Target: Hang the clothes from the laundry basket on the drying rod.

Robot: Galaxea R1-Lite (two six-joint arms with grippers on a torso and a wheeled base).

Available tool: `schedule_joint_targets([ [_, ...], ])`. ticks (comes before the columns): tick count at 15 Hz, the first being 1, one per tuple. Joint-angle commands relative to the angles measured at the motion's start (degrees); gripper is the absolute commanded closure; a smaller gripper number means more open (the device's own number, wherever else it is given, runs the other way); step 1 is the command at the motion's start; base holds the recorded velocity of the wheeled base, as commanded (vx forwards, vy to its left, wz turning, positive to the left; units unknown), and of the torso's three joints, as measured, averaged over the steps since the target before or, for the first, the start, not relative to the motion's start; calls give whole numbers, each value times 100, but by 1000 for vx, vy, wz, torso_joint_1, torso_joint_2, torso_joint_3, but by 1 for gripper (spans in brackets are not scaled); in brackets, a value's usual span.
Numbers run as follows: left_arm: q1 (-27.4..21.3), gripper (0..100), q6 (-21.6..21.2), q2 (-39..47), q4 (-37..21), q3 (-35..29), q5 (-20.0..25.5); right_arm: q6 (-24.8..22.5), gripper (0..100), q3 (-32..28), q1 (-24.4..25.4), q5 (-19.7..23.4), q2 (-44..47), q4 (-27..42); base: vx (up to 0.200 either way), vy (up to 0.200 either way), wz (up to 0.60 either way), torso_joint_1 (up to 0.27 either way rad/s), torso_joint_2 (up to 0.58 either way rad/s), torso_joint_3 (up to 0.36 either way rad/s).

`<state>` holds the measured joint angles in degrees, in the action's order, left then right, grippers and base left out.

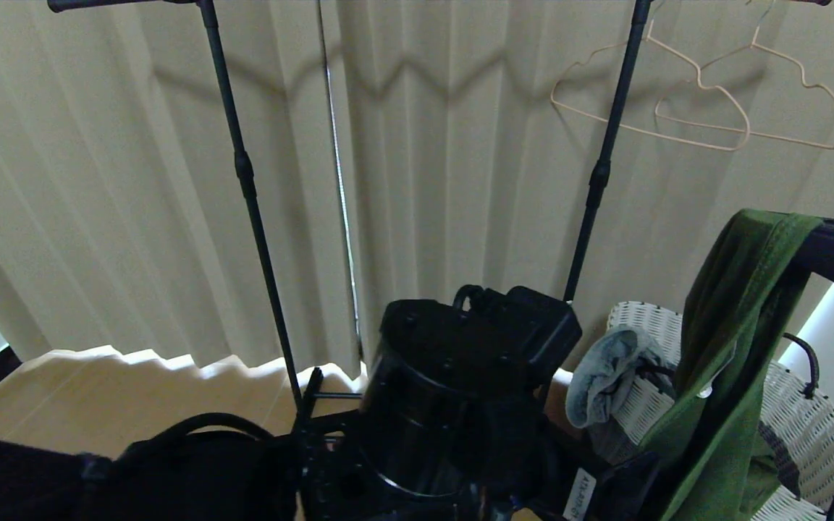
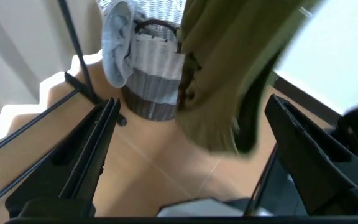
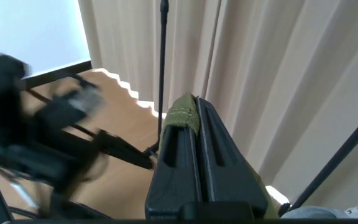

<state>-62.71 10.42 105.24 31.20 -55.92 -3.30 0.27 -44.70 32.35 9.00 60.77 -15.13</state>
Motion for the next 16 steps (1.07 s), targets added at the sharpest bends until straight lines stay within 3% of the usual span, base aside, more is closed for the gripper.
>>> schedule_joint_targets([
  [1, -31, 0, 12, 559, 27, -332, -4, 0, 100, 23, 61, -3, -74, 1, 0, 0, 0, 0, 0, 0],
  [4, -31, 0, 12, 910, 352, -481, -4, 0, 100, 23, 104, -3, -74, 1, 0, 0, 0, 0, 0, 0],
  [13, -5, 0, -14, 1051, 370, -270, -21, -9, 100, 49, 122, -12, -180, 1, 0, 0, 0, 0, 0, 0],
  [14, -5, 100, -14, 1051, 370, -270, -109, 0, 100, 58, 113, -21, -197, 1, 0, 0, 0, 0, 0, 0],
  [16, -5, 100, -23, 1051, 370, -253, -171, -9, 100, 58, 113, -21, -206, 1, 0, 0, 0, 0, 0, 0],
])
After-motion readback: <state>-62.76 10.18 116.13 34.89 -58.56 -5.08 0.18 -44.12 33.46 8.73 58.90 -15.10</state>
